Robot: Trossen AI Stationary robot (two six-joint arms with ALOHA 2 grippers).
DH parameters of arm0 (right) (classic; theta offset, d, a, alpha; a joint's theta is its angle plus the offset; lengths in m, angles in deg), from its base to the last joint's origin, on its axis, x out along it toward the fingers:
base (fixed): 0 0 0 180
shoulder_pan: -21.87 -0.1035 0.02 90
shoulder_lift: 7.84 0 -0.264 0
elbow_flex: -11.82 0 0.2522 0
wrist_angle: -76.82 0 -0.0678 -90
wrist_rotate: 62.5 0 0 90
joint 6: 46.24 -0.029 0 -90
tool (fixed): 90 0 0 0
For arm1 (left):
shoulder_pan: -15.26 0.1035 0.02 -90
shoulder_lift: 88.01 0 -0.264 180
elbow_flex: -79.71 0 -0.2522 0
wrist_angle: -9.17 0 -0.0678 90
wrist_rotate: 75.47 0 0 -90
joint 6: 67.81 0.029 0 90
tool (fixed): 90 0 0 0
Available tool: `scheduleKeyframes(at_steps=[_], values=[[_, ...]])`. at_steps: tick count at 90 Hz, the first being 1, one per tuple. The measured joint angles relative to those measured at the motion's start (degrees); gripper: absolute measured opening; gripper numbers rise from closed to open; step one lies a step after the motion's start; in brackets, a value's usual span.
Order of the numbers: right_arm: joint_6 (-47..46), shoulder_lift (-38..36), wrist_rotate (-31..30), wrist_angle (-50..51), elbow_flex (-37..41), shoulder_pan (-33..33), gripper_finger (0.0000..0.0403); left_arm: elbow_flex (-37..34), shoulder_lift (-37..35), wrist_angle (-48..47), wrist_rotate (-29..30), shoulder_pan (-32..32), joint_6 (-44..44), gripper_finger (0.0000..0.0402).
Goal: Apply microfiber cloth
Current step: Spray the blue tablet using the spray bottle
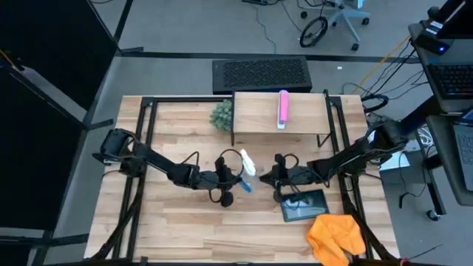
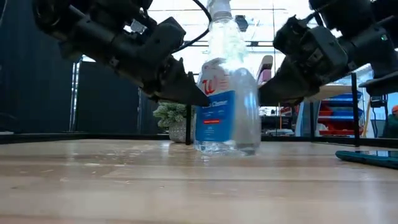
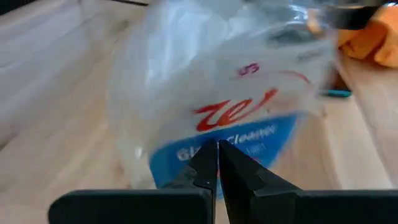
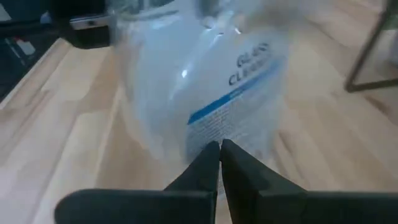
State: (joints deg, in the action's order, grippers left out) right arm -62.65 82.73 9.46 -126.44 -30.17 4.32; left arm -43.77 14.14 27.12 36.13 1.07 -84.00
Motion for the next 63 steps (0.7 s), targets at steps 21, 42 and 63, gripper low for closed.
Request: scheduleKeyframes(at_steps=[21,42,63], values=[[-0.1,5.38,0.24,7.65,-6.77,-0.67,0.0,0.0,-0.09,-2.92,0.31,-0.03,-0.02,0.0],[-6.19,-2.68,1.6,27.3,-8.17,-1.37,0.0002,-0.01,-2.49,-8.52,-0.91,-2.35,0.02,0.0],[-32.38,-17.67,5.92,61.26,-8.88,-6.53,0.0073,0.02,-7.39,-11.64,-6.67,-7.72,-2.09,0.0]])
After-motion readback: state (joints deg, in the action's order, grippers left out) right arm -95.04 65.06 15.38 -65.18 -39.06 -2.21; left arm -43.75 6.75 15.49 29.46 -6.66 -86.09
